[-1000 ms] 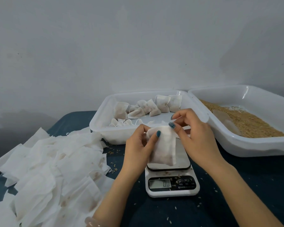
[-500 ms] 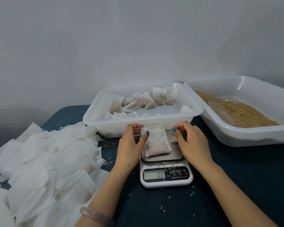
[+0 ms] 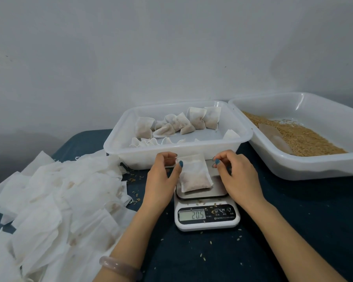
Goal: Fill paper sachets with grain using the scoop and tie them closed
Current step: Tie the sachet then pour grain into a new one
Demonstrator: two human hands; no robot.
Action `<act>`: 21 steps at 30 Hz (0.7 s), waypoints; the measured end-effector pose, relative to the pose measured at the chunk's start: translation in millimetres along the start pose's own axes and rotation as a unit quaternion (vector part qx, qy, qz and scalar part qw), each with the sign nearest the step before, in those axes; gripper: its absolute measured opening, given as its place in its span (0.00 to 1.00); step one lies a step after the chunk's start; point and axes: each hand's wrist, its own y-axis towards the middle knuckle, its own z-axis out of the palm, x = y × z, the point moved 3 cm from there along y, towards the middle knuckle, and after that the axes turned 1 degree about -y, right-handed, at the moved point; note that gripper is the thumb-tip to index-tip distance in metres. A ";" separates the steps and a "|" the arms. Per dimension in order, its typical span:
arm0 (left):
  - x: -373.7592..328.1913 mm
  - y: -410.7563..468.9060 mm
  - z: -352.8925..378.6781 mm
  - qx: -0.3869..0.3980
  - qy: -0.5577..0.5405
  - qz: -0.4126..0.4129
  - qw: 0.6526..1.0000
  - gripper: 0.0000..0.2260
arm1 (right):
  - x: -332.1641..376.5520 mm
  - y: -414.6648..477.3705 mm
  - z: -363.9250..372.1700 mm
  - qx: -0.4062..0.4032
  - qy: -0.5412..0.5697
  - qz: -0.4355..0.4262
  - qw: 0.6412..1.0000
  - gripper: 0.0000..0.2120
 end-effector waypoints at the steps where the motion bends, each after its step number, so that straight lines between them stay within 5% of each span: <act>1: 0.0 0.0 -0.1 0.000 0.001 0.000 1.000 0.08 | 0.4 0.0 -0.6 -0.002 0.002 -0.001 1.000 0.04; 9: -11.1 2.9 8.1 -0.003 0.026 -0.001 1.000 0.07 | 5.7 -0.9 -3.3 -0.013 0.007 -0.006 1.000 0.05; 14: -27.7 -1.5 10.9 0.041 0.168 0.109 0.979 0.07 | 6.0 0.0 -7.5 -0.025 0.011 -0.006 1.000 0.05; 21: -70.1 23.5 -26.2 -0.027 0.040 0.135 0.990 0.06 | 9.8 -1.0 -8.5 -0.040 0.040 -0.011 0.998 0.05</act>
